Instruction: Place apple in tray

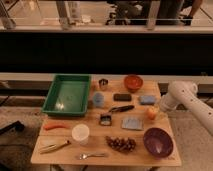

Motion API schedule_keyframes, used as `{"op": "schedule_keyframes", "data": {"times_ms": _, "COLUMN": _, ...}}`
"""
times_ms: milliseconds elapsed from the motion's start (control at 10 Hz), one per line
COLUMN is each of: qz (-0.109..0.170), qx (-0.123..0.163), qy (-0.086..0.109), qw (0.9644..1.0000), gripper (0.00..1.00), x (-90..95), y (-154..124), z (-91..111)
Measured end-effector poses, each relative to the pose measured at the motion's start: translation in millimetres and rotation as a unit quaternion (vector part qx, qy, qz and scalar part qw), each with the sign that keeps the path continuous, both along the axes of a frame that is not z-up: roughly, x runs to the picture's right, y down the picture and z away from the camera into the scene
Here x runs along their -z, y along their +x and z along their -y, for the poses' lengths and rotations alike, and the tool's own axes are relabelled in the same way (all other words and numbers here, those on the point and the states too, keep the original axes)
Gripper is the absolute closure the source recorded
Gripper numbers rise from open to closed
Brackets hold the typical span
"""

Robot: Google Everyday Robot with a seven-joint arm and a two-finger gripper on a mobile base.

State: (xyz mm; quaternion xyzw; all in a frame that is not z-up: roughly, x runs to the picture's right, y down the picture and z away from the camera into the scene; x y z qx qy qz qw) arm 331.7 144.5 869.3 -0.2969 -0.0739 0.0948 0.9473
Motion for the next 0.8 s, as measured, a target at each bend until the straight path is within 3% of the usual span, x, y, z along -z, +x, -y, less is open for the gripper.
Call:
{"op": "schedule_keyframes", "data": {"times_ms": 200, "qz": 0.005, "qx": -0.006, "qy": 0.010, "qw": 0.9999, "gripper": 0.96, "x": 4.1, "y": -4, "z": 5}}
{"op": "schedule_keyframes", "data": {"times_ms": 300, "qz": 0.011, "qx": -0.007, "qy": 0.016, "qw": 0.9998, "gripper": 1.00, "x": 8.2, "y": -9, "z": 10}}
{"op": "schedule_keyframes", "data": {"times_ms": 800, "qz": 0.046, "qx": -0.023, "qy": 0.053, "qw": 0.9973, "gripper": 1.00, "x": 50.0, "y": -28, "z": 58}}
